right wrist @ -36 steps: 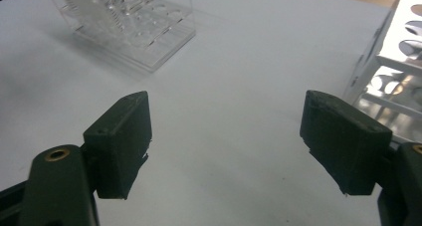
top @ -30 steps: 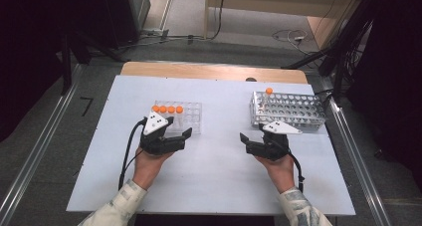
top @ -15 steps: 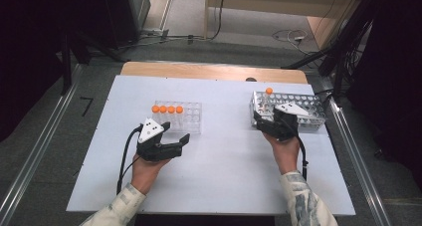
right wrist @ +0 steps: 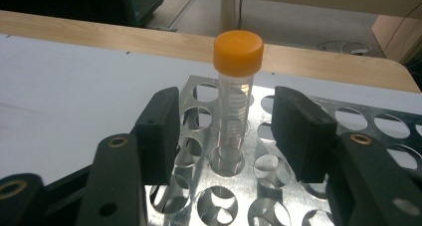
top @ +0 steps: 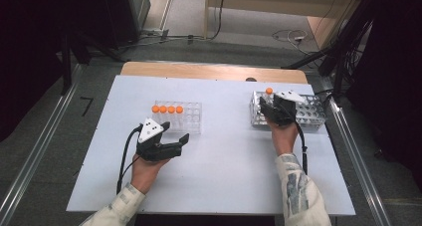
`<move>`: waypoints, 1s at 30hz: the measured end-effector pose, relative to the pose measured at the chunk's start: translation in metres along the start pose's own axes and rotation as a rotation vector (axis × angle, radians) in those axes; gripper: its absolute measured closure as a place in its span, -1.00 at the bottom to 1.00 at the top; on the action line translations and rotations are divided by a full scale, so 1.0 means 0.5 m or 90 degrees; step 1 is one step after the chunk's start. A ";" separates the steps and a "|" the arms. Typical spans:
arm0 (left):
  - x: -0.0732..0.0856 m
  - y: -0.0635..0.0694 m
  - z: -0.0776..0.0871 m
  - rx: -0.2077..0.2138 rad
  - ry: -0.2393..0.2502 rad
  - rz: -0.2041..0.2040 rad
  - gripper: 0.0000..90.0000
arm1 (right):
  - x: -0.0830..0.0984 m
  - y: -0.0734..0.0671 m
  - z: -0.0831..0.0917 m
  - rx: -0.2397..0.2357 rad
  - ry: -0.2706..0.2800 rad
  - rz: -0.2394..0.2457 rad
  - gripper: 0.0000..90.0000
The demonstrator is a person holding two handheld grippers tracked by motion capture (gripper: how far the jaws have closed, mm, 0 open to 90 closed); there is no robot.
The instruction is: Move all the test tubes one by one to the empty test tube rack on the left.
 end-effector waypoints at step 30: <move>0.001 0.002 0.002 0.005 -0.002 -0.001 -0.52 | -0.007 0.012 -0.035 0.013 0.010 -0.025 0.59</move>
Point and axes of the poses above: each handheld gripper's, and its own axes: z roughly backward along the jaws, x roughly out of its underside, y roughly to its right, the point moved 9 cm from there along -z, roughly forward along the jaws, and after that the axes turned 11 degrees about -z, right-handed, at the moved point
